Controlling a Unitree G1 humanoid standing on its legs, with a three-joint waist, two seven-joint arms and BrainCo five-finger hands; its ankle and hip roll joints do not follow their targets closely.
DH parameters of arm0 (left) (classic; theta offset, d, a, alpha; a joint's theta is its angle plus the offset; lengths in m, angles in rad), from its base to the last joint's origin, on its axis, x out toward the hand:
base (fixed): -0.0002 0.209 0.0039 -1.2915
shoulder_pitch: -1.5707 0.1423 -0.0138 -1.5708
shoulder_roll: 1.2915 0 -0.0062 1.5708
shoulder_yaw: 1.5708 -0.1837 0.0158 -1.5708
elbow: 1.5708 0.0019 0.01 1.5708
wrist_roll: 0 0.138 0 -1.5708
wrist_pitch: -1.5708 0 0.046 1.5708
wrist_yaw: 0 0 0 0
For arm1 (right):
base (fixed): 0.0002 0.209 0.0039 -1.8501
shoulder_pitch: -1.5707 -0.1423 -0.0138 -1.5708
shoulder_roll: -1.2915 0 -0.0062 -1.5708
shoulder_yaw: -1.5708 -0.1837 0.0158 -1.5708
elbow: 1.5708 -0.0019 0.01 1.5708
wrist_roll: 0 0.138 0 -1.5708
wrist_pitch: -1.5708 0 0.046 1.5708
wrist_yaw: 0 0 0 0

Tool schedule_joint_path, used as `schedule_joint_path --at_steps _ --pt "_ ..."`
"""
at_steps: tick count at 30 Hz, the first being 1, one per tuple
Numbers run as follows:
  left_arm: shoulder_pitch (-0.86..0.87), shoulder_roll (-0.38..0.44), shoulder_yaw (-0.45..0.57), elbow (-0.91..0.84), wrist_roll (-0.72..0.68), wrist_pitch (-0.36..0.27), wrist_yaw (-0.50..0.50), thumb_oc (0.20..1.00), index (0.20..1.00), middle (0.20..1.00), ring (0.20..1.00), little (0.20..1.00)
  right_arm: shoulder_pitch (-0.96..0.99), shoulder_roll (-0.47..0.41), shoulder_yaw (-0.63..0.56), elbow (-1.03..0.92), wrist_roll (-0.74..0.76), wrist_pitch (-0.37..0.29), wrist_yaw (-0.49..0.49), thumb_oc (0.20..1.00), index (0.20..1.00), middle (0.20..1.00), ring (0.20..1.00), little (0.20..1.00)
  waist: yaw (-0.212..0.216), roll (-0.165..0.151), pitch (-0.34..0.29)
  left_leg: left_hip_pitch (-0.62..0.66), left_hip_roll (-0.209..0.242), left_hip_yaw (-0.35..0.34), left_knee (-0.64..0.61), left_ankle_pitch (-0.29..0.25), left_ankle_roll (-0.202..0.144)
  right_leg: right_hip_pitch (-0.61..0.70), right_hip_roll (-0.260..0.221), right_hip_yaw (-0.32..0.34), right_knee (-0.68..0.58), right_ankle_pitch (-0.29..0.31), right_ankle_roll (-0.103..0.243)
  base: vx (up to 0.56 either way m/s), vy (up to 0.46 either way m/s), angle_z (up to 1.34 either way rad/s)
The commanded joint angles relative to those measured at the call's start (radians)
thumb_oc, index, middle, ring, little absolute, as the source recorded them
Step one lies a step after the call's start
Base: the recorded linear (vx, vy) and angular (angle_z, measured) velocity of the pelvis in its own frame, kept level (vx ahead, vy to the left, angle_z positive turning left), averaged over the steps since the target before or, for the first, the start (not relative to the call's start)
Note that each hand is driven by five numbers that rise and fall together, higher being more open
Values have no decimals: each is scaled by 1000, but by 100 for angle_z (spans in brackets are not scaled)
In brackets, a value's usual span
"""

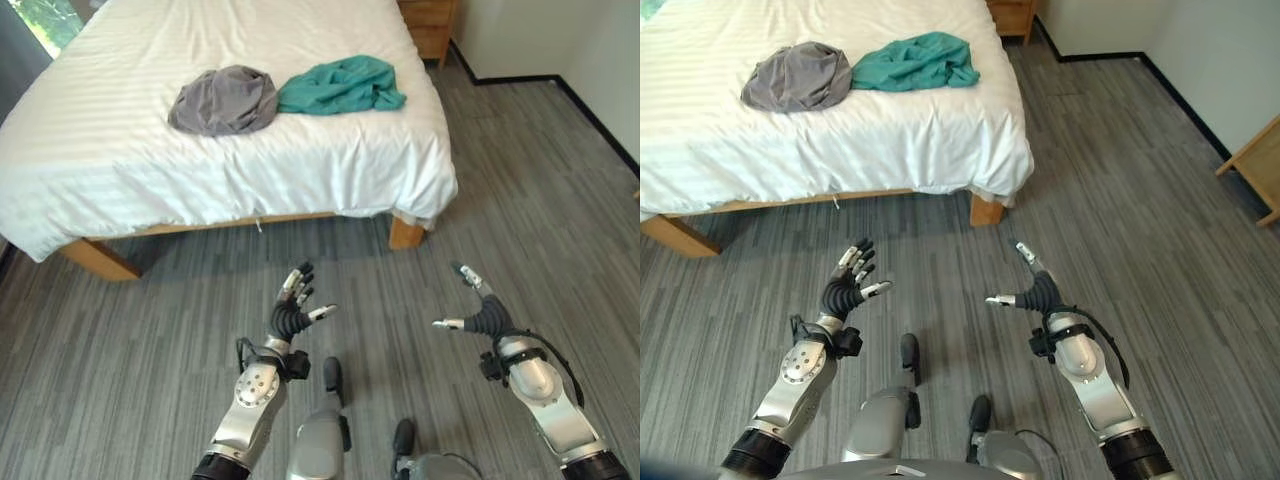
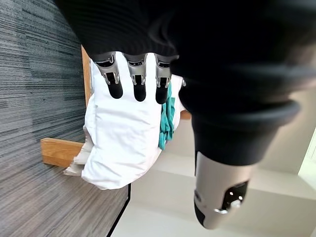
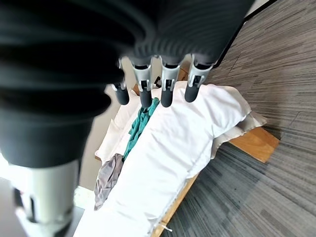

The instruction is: Pick up bed clothes into laundry basket.

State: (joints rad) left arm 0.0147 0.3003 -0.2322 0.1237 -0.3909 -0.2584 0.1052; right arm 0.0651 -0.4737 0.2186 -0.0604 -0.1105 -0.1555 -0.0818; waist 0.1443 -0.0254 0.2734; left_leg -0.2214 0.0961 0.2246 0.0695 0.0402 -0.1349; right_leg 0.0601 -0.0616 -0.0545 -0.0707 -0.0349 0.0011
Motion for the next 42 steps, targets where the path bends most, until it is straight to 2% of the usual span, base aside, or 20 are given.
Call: schedule_joint_path --at_steps 1,2,4,8,9,10,11,14,17,20,22,25,26,27,29,32,33,35,36,42 --pt "58 60 -53 -153 -6 -46 -19 1000 1000 1000 1000 1000 -19 0 -37 -74 -46 -48 -8 1000 1000 1000 1000 1000 24 -48 -103 73 -103 -15 -130 106 144 218 -71 -57 350 23 213 383 164 -94" --pt "58 60 -52 -153 -6 -46 -19 1000 1000 1000 1000 1000 -20 0 -37 -74 -46 -48 -8 1000 1000 1000 1000 1000 27 -44 -104 71 -98 -13 -131 109 145 214 -67 -53 349 28 213 316 172 -62" --pt "37 78 -66 -153 10 -35 -19 1000 1000 1000 1000 1000 -52 -10 -28 -68 -100 -27 -8 1000 1000 1000 1000 1000 -3 -26 -95 153 -106 -37 -143 66 170 126 -65 -29 572 208 255 356 165 31" --pt "5 87 -64 -146 25 -33 -10 1000 1000 1000 1000 1000 -78 -18 -60 -84 -151 -13 -32 1000 1000 1000 1000 1000 -65 23 -77 249 -87 -81 -157 3 182 -40 -67 -66 737 138 217 471 85 50" --pt "-8 88 -68 -139 28 -33 -14 1000 1000 1000 1000 1000 -91 -30 -88 -94 -149 -9 -45 1000 1000 1000 1000 1000 -121 22 -54 335 -103 -147 -157 -48 171 -155 -46 -84 595 56 176 480 -65 100" --pt "-8 88 -67 -139 28 -32 -14 1000 1000 1000 1000 1000 -93 -30 -88 -93 -149 -9 -45 1000 1000 1000 1000 1000 -125 25 -54 332 -99 -150 -157 -44 170 -152 -42 -90 585 63 174 787 -181 122" --pt "-2 86 -62 -137 20 -34 -27 1000 1000 1000 1000 1000 -105 -48 -103 -95 -158 -8 -52 1000 1000 1000 1000 1000 -146 3 -60 368 -113 -187 -157 -85 151 -184 -40 -74 322 35 154 335 -122 112" --pt "0 83 -51 -124 13 -35 -32 1000 1000 1000 1000 1000 -117 -58 -113 -91 -162 -3 -61 1000 1000 1000 1000 1000 -176 0 -65 423 -101 -235 -157 -142 136 -206 -31 -51 99 100 160 502 -137 110" --pt "1 82 -10 -104 21 -40 -37 1000 1000 1000 1000 1000 -118 -72 -141 -95 -177 7 -66 1000 1000 1000 1000 1000 -193 -2 -72 519 -79 -280 -157 -217 112 -271 -52 -80 13 178 187 520 -123 81" --pt "18 70 -2 -105 27 -40 -44 1000 1000 1000 1000 1000 -100 -72 -163 -108 -200 7 -68 1000 1000 1000 1000 1000 -200 -20 -90 567 -80 -305 -157 -250 114 -240 -66 -75 8 203 167 433 -161 53" --pt "44 48 11 -104 23 -45 -43 1000 1000 1000 1000 1000 -80 -72 -185 -112 -217 8 -78 1000 1000 1000 1000 1000 -206 -7 -106 575 -55 -315 -57 -249 87 -189 -59 -90 12 212 156 415 -162 79" --pt "66 28 25 -103 9 -39 -23 1000 1000 1000 1000 1000 -71 -81 -218 -118 -260 16 -125 1000 1000 1000 1000 1000 -198 -4 -92 428 -48 -288 301 -104 9 -90 -45 -109 5 172 99 196 -125 21" --pt "66 28 25 -103 9 -39 -23 1000 1000 1000 1000 1000 -71 -81 -218 -118 -260 16 -125 1000 1000 1000 1000 1000 -199 -3 -93 424 -47 -289 306 -106 9 -92 -44 -110 5 173 99 245 -175 -13" --pt "88 20 31 -115 -6 -47 -18 1000 1000 1000 1000 1000 -87 -106 -242 -129 -295 18 -162 1000 1000 1000 1000 1000 -176 -13 -67 342 -44 -253 493 -56 -6 -25 -33 -121 -8 134 70 252 -197 -2" --pt "102 20 34 -113 -17 -50 -10 1000 1000 1000 1000 1000 -148 -147 -249 -128 -322 22 -188 1000 1000 1000 1000 1000 -139 -40 -41 241 -38 -204 560 -79 16 20 -46 -127 -17 107 64 267 -168 3" --pt "118 28 21 -97 -47 -37 -12 1000 1000 1000 1000 1000 -277 -202 -185 -52 -288 40 -197 1000 1000 1000 1000 1000 -84 -43 -33 169 -2 -186 370 -116 35 47 -50 -113 -17 66 84 241 32 -34" --pt "126 31 23 -92 -53 -38 -9 1000 1000 1000 1000 1000 -349 -230 -130 11 -279 46 -196 1000 1000 1000 1000 1000 -61 -35 -37 182 -2 -203 225 -109 39 54 -43 -98 -17 50 96 296 105 -34" --pt "153 39 13 -87 -79 -38 -16 1000 1000 1000 1000 1000 -474 -255 -21 153 -269 65 -180 1000 1000 1000 1000 1000 -15 -5 -47 214 11 -265 -9 -34 33 82 -23 -76 -17 22 105 271 109 -44" --pt "152 45 3 -70 -101 -32 -24 1000 1000 1000 1000 1000 -549 -273 46 315 -271 110 -178 1000 1000 1000 1000 1000 3 -1 -55 234 29 -245 -79 1 23 103 -19 -92 -17 1 101 149 55 -29" --pt "192 73 -11 -77 -139 -8 -61 1000 1000 1000 1000 1000 -756 -210 206 754 -246 175 -181 1000 1000 1000 1000 1000 47 1 -83 274 15 -254 -150 29 22 132 -22 -103 -17 -12 98 149 55 2"
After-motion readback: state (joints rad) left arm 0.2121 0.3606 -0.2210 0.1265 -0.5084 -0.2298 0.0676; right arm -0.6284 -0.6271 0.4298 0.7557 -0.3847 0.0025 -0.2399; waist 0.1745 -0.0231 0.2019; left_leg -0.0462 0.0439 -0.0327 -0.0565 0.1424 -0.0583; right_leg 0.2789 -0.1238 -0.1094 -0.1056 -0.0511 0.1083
